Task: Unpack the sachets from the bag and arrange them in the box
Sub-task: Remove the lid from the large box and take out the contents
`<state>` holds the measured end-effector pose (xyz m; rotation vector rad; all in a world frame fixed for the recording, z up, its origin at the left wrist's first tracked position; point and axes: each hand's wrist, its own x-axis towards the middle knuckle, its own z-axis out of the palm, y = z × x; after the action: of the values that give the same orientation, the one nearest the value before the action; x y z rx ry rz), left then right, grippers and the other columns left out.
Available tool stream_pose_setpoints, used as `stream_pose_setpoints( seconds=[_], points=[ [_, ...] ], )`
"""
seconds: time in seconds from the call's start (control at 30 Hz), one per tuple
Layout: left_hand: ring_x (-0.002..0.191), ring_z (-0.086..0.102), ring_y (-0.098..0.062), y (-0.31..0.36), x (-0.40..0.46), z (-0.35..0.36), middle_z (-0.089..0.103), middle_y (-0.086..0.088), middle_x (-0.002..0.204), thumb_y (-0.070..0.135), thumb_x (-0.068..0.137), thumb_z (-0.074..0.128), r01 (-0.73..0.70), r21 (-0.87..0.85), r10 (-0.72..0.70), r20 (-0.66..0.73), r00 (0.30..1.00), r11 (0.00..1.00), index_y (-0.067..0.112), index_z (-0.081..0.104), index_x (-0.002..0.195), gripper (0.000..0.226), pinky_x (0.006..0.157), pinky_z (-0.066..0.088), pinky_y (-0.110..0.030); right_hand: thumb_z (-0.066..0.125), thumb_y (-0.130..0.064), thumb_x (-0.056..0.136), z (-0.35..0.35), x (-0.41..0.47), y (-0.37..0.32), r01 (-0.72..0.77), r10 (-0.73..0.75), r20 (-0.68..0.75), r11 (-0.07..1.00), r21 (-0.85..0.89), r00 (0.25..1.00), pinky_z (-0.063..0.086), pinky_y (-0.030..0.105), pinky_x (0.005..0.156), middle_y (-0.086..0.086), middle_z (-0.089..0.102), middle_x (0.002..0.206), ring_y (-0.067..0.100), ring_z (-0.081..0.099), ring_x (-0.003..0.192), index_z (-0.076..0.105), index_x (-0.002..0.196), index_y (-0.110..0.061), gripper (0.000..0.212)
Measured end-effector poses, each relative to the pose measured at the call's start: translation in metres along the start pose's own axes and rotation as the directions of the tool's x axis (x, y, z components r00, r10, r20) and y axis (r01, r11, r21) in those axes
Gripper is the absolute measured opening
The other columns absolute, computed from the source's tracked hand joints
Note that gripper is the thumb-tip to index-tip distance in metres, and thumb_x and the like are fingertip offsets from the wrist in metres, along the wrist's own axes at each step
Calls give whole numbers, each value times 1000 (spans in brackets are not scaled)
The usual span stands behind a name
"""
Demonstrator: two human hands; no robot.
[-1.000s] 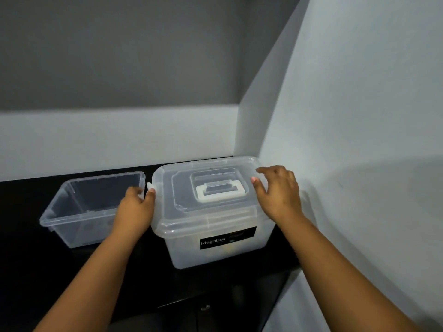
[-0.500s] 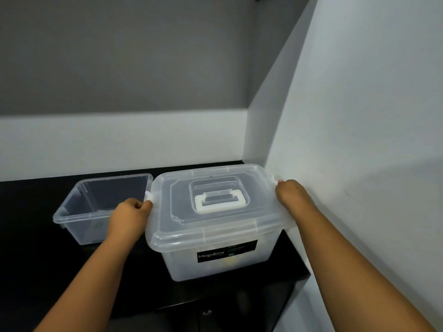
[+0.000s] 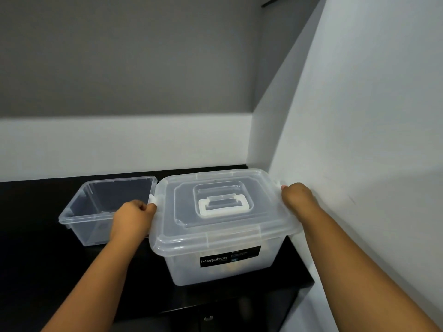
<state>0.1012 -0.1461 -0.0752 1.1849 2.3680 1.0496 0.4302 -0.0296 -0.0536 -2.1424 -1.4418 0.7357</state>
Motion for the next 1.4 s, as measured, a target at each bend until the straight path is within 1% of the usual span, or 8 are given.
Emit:
stream_pose_setpoints(
  seconds=[0.1,0.3,0.43,0.53,0.67,0.87,1.2,1.4],
  points=[
    [58,52,-22,-2,0,0,58,-10,64,26,91,54,3,-12,-3,-12,1000,1000,4,56,68,32,49,34,-28,43,-34,99,1,0,5,-27,24,38,994,102,999,49,39,89,22,62,118,40,60,106,59,117,4,45],
    [59,54,-20,-3,1,-1,60,-9,67,27,91,54,13,-25,-14,-12,1000,1000,3,61,76,29,49,34,-26,39,-24,102,3,-7,-6,54,-65,-118,994,-90,991,43,35,83,21,62,119,40,58,109,60,115,2,35],
    [58,53,-19,-2,-1,-2,59,-8,65,27,91,54,17,-25,-17,-11,1000,1000,7,58,70,29,48,34,-26,39,-27,102,20,-25,-26,378,-484,-346,865,-331,804,43,43,87,16,58,123,36,52,113,53,122,-4,34],
    [58,52,-18,-1,-2,-3,59,-7,64,26,91,54,10,-9,-10,-17,1000,1000,7,58,70,29,48,35,-26,34,-47,99,44,-42,-45,590,-648,-49,719,-368,760,27,50,113,5,33,154,29,25,142,33,147,-20,55],
    [54,50,-20,-1,1,-5,60,-13,65,23,90,52,-16,36,17,-15,1000,999,-1,57,70,32,47,37,-26,16,-66,94,69,-47,-47,592,-538,254,681,-432,804,4,56,118,-7,6,163,23,1,150,13,153,-33,68],
    [50,39,-17,-1,2,-6,46,-6,58,17,90,51,-19,30,19,9,1000,999,6,44,62,31,45,31,-27,12,-67,94,68,-47,-48,575,-507,278,664,-478,816,3,56,118,-10,-1,163,20,-3,150,8,154,-35,68],
    [54,45,-23,-5,6,-5,46,-9,58,15,89,50,1,-32,0,33,999,999,7,42,60,31,51,39,-29,11,-68,93,68,-46,-48,569,-487,297,666,-482,822,2,56,118,-11,-3,162,20,-5,150,4,154,-36,69],
    [56,57,-23,-20,-4,-2,61,-15,66,7,94,46,229,-453,-174,160,972,861,-1,60,74,26,40,46,-23,10,-68,93,65,-44,-47,561,-473,302,673,-482,828,2,57,118,-11,-5,162,21,-6,150,2,154,-36,69]
  ],
)
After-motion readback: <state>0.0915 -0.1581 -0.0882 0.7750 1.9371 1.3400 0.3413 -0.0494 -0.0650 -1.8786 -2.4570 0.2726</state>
